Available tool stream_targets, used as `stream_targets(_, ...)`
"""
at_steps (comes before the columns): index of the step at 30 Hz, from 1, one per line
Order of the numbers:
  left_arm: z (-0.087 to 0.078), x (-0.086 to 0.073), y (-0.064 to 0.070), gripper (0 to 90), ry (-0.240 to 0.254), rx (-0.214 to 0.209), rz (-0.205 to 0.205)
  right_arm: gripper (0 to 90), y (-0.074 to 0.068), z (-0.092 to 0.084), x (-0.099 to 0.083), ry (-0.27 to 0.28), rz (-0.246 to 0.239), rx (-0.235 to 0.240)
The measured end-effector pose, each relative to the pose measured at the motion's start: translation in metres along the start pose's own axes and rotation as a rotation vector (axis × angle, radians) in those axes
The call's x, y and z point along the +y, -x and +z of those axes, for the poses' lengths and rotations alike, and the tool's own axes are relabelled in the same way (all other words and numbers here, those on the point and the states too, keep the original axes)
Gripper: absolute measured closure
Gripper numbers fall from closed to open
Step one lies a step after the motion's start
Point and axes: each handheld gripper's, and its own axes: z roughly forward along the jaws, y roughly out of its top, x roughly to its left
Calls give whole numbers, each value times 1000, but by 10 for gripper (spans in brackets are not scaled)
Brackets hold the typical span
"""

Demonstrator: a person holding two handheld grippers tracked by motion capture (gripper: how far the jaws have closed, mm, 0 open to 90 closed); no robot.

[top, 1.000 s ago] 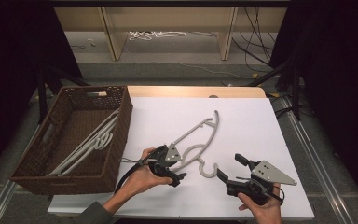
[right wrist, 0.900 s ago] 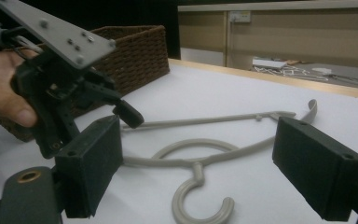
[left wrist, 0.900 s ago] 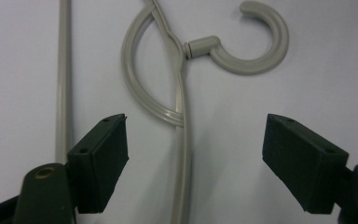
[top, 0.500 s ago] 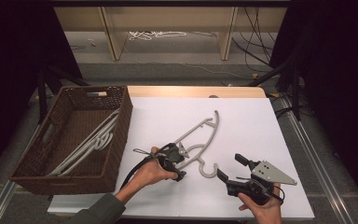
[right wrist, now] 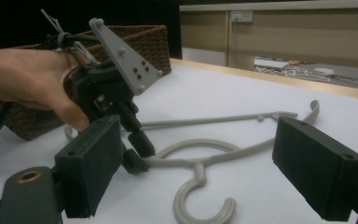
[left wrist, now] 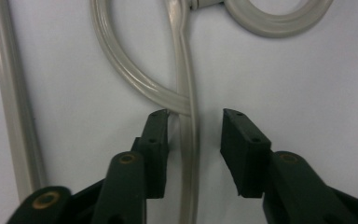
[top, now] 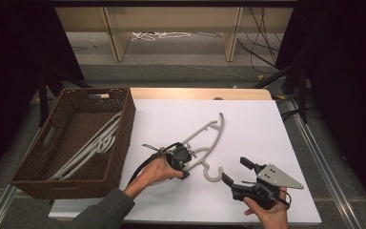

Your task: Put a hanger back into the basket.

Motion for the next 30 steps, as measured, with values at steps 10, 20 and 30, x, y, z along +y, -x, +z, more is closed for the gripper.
stream_targets(10,2,14,2,702,-115,35,34,169,-1,0,0,0,-3,-6)
stream_targets(20,3,20,4,788,-156,25,50,171,-2,1,1,-1,-7,0)
stream_targets(30,1,12,-5,815,-86,-30,38,171,0,1,0,8,-3,-9)
